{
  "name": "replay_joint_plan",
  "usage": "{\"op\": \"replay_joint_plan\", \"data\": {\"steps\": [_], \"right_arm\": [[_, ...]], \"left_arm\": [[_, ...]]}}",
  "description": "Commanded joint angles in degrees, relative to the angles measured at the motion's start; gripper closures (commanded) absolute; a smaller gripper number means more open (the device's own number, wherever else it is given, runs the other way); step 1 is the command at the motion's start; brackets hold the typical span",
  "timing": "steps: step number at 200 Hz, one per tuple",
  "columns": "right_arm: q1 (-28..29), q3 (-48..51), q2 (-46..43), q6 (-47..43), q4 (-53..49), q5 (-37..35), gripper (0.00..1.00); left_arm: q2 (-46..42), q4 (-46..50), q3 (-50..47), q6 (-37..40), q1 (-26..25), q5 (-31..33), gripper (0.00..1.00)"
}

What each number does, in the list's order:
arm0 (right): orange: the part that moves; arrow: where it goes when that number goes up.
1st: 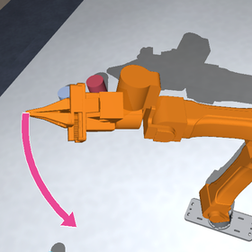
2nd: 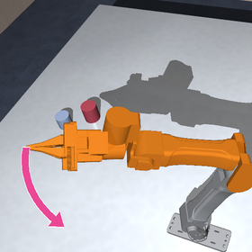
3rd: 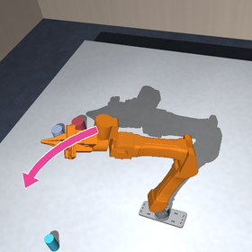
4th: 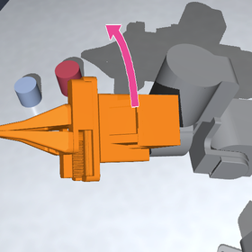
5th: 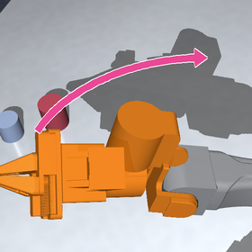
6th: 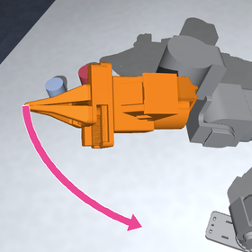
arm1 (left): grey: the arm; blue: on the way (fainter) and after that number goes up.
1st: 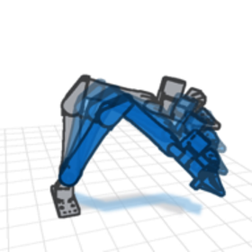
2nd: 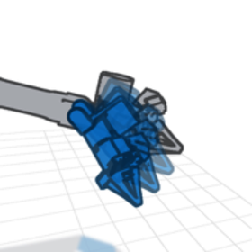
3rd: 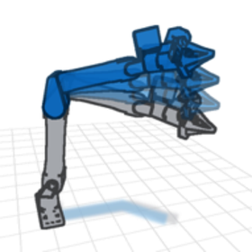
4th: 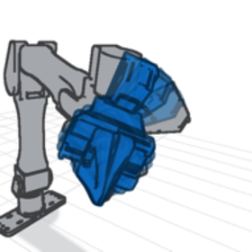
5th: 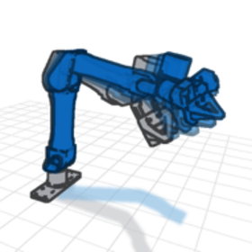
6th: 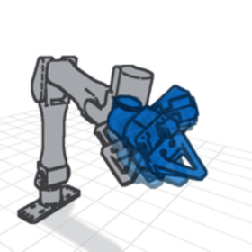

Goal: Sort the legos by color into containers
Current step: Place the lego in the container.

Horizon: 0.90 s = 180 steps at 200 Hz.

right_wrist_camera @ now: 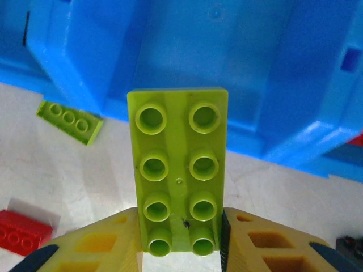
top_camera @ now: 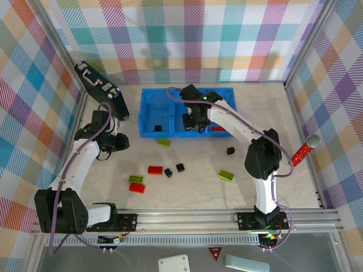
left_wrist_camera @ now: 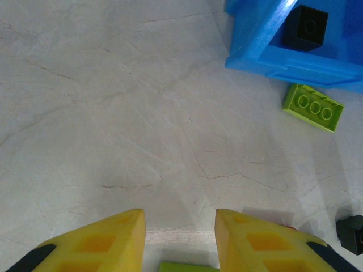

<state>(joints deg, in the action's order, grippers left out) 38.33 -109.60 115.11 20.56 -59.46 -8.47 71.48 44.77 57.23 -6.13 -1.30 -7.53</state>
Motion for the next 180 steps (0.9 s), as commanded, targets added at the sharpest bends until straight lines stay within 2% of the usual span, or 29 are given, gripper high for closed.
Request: {"op": "replay_joint_plan", "data": {"steps": [1,70,180], "right_arm": [[-1.52,-4.75,4.17,0.32,-1.93,1.58,0.63],[-4.39,-20.01,18.68,0.17,-5.05,4.21,0.63],[-5.40,-28.86,31.33,1.58,-4.03,6.34,0.63]], "left_arm": [[-1.54,-0.31,-0.54,0.75,0.86,-1.05,0.63],[-1.46,-0.13,-0.54,0.86,0.86,-1.78,0.63],[-1.23,-0.04,-0.54,1.13,0.86,-2.41,0.63]]}}
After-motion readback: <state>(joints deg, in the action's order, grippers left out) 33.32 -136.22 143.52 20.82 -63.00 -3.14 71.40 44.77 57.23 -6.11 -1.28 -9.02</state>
